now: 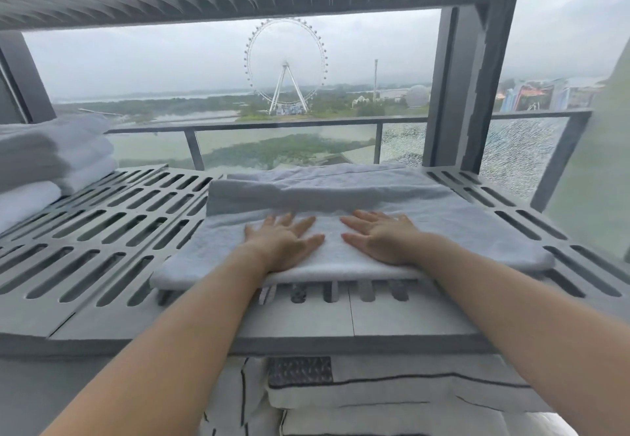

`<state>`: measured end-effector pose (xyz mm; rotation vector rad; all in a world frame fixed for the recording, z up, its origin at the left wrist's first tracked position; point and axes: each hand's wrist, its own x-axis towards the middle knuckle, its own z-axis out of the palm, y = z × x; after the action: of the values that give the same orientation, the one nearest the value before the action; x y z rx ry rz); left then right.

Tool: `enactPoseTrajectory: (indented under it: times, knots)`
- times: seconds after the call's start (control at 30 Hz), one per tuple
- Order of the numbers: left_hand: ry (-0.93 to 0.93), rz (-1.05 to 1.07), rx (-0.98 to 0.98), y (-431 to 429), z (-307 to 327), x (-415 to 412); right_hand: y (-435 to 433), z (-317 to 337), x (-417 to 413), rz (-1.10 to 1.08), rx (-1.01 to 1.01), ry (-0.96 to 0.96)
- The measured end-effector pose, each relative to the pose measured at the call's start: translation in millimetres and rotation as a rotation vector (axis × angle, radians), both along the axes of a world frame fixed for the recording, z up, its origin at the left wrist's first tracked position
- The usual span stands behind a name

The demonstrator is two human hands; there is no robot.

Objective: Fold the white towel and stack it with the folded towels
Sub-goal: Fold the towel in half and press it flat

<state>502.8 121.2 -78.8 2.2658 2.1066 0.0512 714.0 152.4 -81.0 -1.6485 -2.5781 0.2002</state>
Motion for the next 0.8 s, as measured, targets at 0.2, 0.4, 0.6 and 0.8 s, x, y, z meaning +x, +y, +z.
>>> enactPoseTrajectory:
  times: [0.2,0.4,0.6,0.8]
  knots:
    - [-0.029,0.010,0.013,15,1,1,14,2,-5,-0.043,-0.013,0.042]
    - [-0.033,0.000,0.017,-10,2,1,-8,4,-6,-0.065,-0.020,0.058]
    - [-0.052,-0.027,-0.002,-40,0,-2,-43,2,3,-0.017,-0.011,0.057]
    - [-0.059,-0.047,-0.021,-61,0,-6,-68,2,25,0.086,-0.029,0.070]
